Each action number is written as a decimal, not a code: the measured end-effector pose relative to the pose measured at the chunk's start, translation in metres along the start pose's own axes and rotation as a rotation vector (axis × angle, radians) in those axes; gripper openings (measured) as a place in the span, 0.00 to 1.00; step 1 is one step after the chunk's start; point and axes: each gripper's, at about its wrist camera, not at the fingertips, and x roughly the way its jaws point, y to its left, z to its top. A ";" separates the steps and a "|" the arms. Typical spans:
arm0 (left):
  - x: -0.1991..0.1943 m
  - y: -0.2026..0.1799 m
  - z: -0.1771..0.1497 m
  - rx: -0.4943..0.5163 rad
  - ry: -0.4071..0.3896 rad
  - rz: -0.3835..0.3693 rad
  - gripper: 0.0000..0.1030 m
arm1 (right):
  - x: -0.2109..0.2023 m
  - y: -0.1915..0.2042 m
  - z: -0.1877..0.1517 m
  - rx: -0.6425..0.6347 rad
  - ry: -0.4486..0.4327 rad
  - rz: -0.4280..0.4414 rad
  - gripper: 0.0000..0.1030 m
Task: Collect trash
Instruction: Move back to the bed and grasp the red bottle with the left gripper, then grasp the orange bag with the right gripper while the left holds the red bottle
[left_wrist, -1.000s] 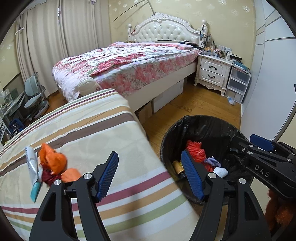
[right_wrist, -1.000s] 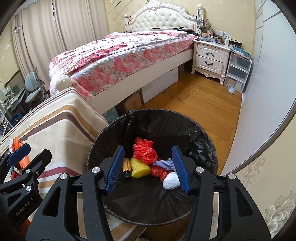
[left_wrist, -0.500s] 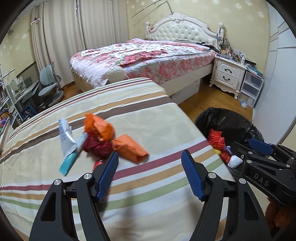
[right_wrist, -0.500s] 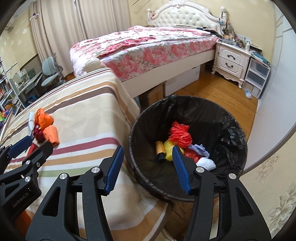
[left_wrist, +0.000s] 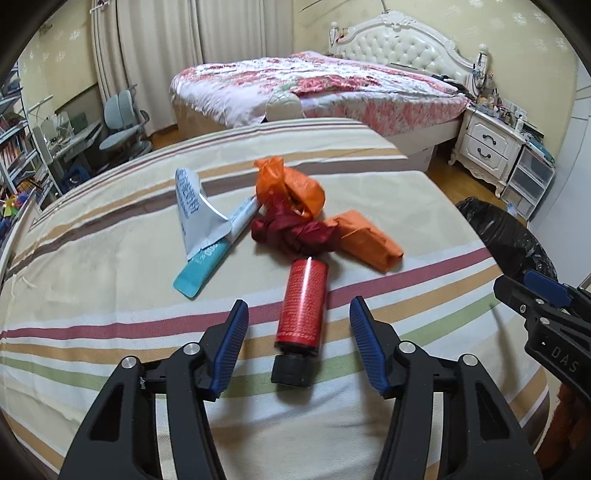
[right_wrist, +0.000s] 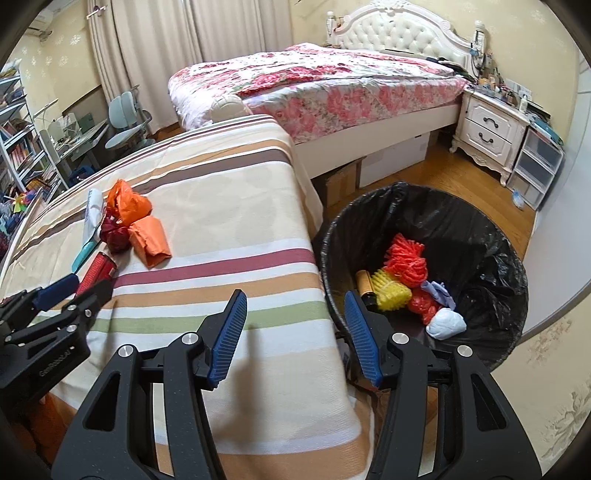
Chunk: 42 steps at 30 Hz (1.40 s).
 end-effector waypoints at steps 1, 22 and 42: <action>0.001 0.001 0.000 -0.001 0.009 -0.006 0.49 | 0.001 0.003 0.001 -0.006 0.002 0.004 0.52; -0.009 0.045 -0.013 -0.044 -0.003 0.006 0.24 | 0.024 0.067 0.014 -0.131 0.043 0.092 0.56; -0.010 0.113 -0.008 -0.184 -0.013 0.099 0.24 | 0.048 0.115 0.037 -0.231 0.037 0.075 0.35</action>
